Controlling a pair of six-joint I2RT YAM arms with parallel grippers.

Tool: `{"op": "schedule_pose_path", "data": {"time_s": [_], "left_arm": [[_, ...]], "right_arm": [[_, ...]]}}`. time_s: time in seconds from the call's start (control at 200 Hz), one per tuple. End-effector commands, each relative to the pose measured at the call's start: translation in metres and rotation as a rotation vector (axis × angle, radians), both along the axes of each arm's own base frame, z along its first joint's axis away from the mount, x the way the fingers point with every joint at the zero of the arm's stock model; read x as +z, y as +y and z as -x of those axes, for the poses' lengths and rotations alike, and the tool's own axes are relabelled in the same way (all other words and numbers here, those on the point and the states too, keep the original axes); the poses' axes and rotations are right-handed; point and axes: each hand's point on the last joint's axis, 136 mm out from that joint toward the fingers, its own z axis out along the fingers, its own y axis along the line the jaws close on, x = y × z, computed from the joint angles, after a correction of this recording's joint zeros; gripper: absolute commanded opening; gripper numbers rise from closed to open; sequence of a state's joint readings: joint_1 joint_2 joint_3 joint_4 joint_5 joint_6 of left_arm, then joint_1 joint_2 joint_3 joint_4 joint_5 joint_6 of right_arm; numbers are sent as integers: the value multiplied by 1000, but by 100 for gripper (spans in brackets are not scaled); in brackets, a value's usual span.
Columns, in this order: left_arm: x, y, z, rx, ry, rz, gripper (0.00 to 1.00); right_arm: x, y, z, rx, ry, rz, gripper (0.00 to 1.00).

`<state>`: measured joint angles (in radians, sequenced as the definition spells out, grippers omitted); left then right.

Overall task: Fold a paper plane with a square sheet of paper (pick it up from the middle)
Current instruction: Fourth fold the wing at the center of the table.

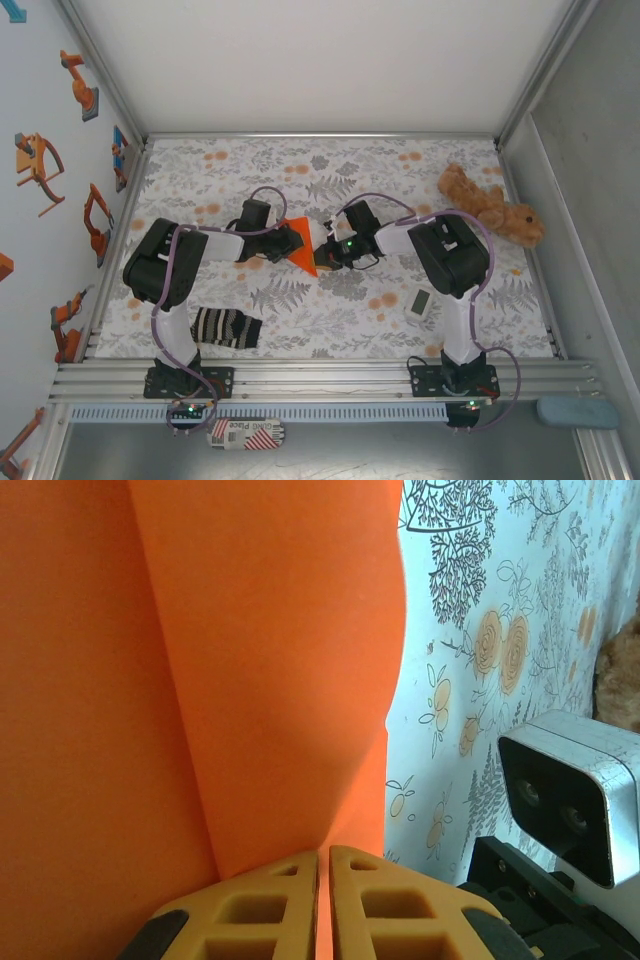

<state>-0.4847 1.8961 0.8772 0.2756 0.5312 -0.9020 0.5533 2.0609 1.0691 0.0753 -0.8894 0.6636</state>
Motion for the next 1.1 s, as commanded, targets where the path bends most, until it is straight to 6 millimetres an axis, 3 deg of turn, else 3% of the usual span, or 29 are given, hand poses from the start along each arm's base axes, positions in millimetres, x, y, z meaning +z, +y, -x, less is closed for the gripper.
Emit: {"op": "schedule_pose_path", "data": {"time_s": [0.0,0.581,0.851,1.097], "left_arm": [[-4,3,0,8,12,-29,11],[7,-8,-7,-41,-9,8,15],[25,2,-9,-54,-61,7,17],[24,4,-5,-62,-69,20,15]], "right_arm": [[-47,-26,13,-42,76,181,8],[-53,-30,15,-36,61,203,2],[-57,-34,16,-41,57,219,1],[-58,-34,15,-43,53,222,1]]}}
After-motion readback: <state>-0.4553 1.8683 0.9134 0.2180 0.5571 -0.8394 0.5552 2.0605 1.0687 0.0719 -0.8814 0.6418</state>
